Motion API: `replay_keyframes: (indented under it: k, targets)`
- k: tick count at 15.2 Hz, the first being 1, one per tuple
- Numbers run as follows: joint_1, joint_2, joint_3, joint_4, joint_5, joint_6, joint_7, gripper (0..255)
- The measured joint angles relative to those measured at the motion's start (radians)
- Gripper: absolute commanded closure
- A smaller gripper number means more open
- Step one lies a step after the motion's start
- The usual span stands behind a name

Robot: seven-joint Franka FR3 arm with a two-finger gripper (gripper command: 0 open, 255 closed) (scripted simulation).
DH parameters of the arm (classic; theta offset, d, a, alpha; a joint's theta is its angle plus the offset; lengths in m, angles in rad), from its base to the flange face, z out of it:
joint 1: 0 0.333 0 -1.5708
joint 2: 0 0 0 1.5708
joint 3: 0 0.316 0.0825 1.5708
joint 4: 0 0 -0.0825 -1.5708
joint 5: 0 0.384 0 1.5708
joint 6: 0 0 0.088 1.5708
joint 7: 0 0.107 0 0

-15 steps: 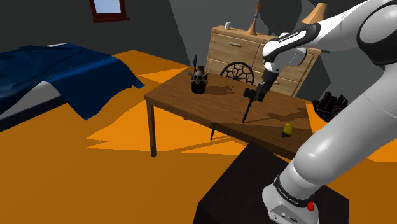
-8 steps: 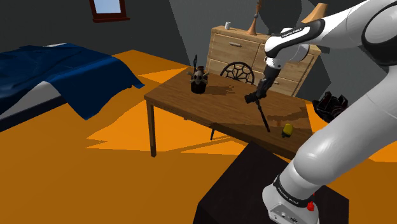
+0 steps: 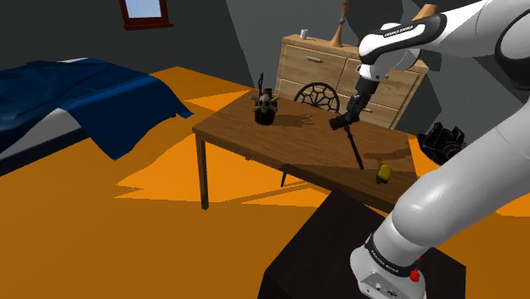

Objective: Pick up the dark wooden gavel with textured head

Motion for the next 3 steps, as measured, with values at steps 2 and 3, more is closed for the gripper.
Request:
replay_keyframes:
  k: [2, 3]
  targets:
    - [-0.001, -0.009, 0.004, 0.019, -0.004, -0.027, 0.005, 255]
    - [-0.001, -0.010, 0.004, 0.026, -0.005, -0.035, 0.005, 255]
